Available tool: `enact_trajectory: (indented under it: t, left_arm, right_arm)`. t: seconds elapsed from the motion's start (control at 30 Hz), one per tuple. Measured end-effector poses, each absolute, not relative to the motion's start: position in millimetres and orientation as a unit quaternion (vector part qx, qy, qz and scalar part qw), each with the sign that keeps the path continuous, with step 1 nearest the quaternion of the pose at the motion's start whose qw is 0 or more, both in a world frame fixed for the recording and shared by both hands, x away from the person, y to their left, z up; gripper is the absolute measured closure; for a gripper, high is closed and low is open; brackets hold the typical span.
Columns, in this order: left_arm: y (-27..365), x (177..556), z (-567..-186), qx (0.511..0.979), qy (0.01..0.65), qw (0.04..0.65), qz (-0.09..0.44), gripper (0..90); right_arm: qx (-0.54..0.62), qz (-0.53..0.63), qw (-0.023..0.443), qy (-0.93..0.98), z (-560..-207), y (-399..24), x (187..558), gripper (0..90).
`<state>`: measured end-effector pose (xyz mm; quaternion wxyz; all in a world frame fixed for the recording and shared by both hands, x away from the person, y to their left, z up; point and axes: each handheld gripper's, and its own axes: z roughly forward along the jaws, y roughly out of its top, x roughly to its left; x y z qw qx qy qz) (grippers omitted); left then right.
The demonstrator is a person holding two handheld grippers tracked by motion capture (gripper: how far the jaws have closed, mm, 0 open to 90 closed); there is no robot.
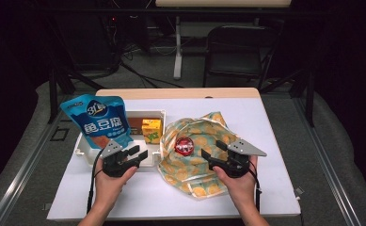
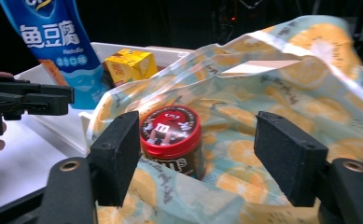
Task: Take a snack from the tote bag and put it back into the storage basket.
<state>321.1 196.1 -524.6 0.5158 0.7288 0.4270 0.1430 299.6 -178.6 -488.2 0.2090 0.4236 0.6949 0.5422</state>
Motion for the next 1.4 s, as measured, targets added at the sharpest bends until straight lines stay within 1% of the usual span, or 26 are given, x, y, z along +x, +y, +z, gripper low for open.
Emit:
enact_trajectory:
  t: [0.07,0.1,0.13,0.23,0.3,0.33,0.4,0.5,0.53,0.6,0.87,1.1,1.4]
  left_arm:
    - [200,321,-524,0.733,0.421,0.519,0.125,53.1]
    - [201,320,-524,0.733,0.419,0.522,0.121,50.7]
    - [202,319,-523,0.734,0.417,0.522,0.119,46.0]
    - [207,314,-518,0.731,0.411,0.530,0.127,42.1]
    - [208,312,-515,0.731,0.410,0.531,0.126,31.4]
    - [209,311,-514,0.733,0.409,0.528,0.127,25.6]
    - [210,309,-514,0.735,0.412,0.522,0.133,13.2]
    - [213,308,-516,0.734,0.419,0.519,0.128,3.1]
    - [213,307,-517,0.735,0.415,0.521,0.127,0.5]
    - [214,306,-517,0.734,0.415,0.521,0.133,0.2]
    - [215,305,-521,0.734,0.426,0.512,0.132,0.2]
    - [212,302,-521,0.741,0.419,0.508,0.131,0.8]
    - [212,301,-522,0.742,0.418,0.508,0.129,1.3]
  right_arm:
    - [0.420,0.542,0.202,0.699,-489,-176,302,31.9]
    - [0.419,0.542,0.202,0.700,-489,-174,304,32.0]
    - [0.416,0.540,0.201,0.703,-489,-173,305,32.2]
    - [0.413,0.543,0.198,0.703,-488,-168,310,34.3]
    - [0.416,0.545,0.196,0.702,-488,-164,312,34.8]
    - [0.414,0.542,0.198,0.704,-488,-162,314,32.3]
    - [0.420,0.530,0.206,0.707,-489,-155,317,22.7]
    - [0.420,0.516,0.202,0.719,-490,-144,321,15.7]
    - [0.420,0.510,0.206,0.721,-490,-141,322,14.6]
    - [0.422,0.501,0.214,0.725,-490,-135,325,14.3]
    - [0.438,0.476,0.216,0.731,-492,-117,341,14.6]
    - [0.449,0.452,0.219,0.739,-504,-102,351,16.8]
    - [0.454,0.424,0.215,0.754,-519,-90,358,16.9]
